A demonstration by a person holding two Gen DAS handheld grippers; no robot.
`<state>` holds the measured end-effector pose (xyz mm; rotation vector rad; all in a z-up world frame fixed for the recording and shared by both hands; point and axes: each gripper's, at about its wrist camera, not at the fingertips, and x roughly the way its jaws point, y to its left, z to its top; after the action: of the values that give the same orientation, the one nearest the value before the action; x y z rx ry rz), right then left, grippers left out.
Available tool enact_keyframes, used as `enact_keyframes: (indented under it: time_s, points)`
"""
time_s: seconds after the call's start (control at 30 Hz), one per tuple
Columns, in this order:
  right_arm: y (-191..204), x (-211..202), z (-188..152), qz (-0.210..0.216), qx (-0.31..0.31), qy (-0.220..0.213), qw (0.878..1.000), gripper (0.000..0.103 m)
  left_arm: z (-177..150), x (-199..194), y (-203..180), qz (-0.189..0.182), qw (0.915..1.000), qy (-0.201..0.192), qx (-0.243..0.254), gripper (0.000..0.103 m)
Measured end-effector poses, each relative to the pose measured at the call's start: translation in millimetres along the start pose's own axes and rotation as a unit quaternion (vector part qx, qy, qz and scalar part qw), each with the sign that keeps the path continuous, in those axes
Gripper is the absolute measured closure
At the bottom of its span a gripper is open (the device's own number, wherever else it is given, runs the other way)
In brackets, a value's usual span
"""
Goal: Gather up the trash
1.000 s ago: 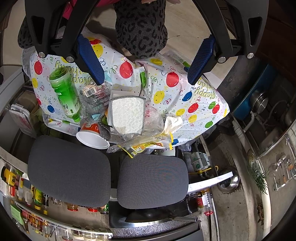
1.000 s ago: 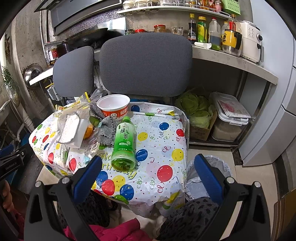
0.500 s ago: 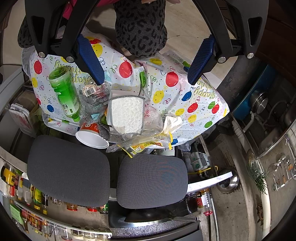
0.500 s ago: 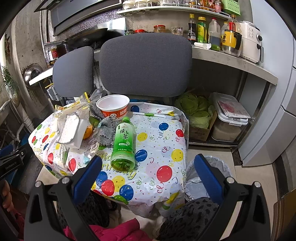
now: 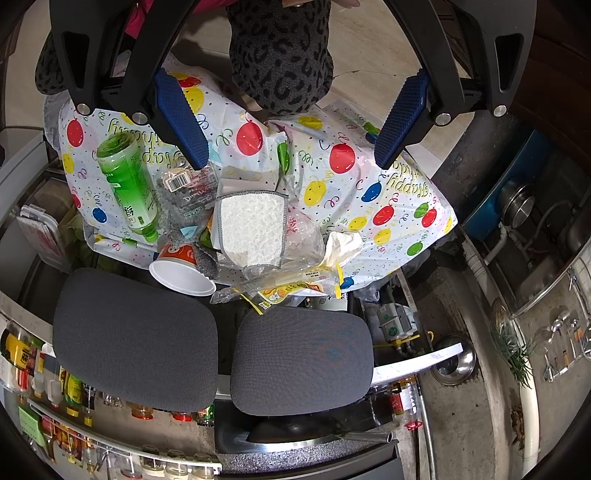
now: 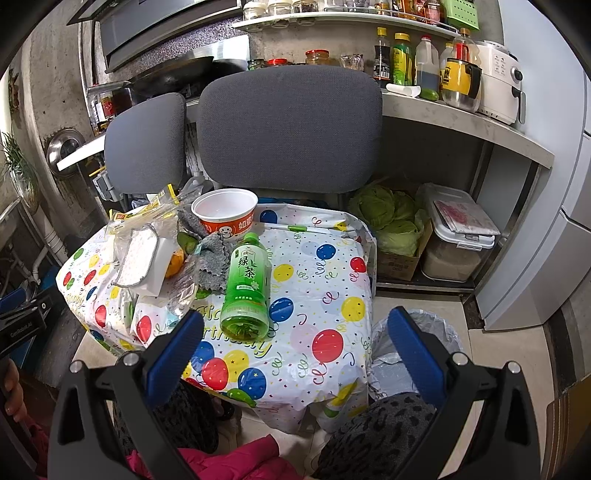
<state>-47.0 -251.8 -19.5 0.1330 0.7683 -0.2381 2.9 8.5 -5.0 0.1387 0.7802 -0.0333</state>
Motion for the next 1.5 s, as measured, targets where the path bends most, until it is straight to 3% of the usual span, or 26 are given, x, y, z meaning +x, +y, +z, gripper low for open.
enact_keyframes:
  time_s: [0.93,1.27,1.5]
  points:
    - [-1.7,6.3,-2.8,-0.001,0.000,0.005,1.000,0.006,-4.2,9.6,7.0,0.003,0.9999,0.010,-0.010,0.012]
    - [19.2,39.6,-1.1,0.014,-0.031,0.002,0.999,0.006,-8.5,33.3,7.6,-0.005,0.9999,0.014,-0.007,0.012]
    - [31.5,88.9,-0.6,0.008,-0.027,-0.001,1.000,0.006,-10.2,69.4,4.6,-0.006,0.9993,0.035,-0.014,0.012]
